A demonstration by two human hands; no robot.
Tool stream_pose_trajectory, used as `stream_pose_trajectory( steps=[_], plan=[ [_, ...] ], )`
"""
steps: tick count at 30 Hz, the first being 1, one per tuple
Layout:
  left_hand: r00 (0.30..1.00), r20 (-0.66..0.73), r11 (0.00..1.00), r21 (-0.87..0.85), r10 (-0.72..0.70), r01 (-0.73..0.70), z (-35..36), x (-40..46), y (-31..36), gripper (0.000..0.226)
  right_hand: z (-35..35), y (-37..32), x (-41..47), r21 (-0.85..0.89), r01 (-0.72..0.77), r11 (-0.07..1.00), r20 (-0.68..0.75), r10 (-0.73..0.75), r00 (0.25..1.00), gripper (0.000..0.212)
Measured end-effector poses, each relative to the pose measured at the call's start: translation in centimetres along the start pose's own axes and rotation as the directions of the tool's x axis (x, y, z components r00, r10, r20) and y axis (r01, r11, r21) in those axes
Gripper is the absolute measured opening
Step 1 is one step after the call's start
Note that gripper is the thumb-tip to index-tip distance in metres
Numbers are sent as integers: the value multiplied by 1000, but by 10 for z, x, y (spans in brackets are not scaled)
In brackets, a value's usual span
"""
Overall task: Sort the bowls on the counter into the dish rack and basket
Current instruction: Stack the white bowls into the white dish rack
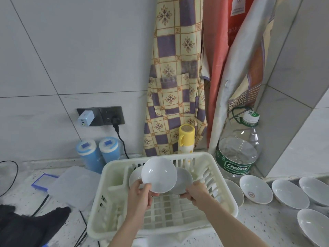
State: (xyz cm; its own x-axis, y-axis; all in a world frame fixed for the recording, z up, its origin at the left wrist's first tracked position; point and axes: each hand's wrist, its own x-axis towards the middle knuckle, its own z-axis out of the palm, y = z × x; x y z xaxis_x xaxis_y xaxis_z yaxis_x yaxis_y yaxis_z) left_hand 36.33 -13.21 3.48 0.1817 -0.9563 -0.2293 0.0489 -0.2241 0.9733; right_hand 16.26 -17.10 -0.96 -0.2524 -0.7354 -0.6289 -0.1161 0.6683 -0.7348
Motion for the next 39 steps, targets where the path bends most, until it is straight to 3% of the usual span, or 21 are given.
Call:
stream_pose_trajectory(
  steps=[9,17,21,24,26,27,29,31,35,39],
  plan=[
    [999,-41,998,-58,-27,25,-3,6,-2,12,1,2,2,-29,-21,999,34,22,999,33],
    [1000,-22,1000,4,-12,12,0,7,-4,17,1,0,-3,-61,5,998,30,-3,1000,25],
    [999,4,999,31,-32,32,2,8,-7,18,-2,0,-10,-281,115,953,7,-117,993,30],
    [998,24,997,46,-56,55,8,9,-9,18,-7,-3,-20,-591,183,786,-67,-274,959,36],
    [997,49,996,68,-65,61,16,11,-9,18,-11,-5,-23,-658,204,724,-157,-398,904,33],
    [995,67,995,77,-67,62,22,11,-8,17,-15,-5,-24,-608,248,754,-184,-437,880,32],
    [992,106,994,92,-71,61,33,13,-6,16,-21,-4,-28,-333,398,855,-158,-467,870,34],
    [989,125,993,99,-79,67,43,14,-5,16,-25,-1,-33,-85,496,864,-102,-503,858,36],
    [986,141,990,115,-92,76,59,17,-7,19,-26,6,-29,-46,545,837,-106,-546,831,14],
    [978,159,989,84,-138,126,67,21,-8,20,-26,1,-25,-49,506,861,-176,-507,844,19]
  ],
)
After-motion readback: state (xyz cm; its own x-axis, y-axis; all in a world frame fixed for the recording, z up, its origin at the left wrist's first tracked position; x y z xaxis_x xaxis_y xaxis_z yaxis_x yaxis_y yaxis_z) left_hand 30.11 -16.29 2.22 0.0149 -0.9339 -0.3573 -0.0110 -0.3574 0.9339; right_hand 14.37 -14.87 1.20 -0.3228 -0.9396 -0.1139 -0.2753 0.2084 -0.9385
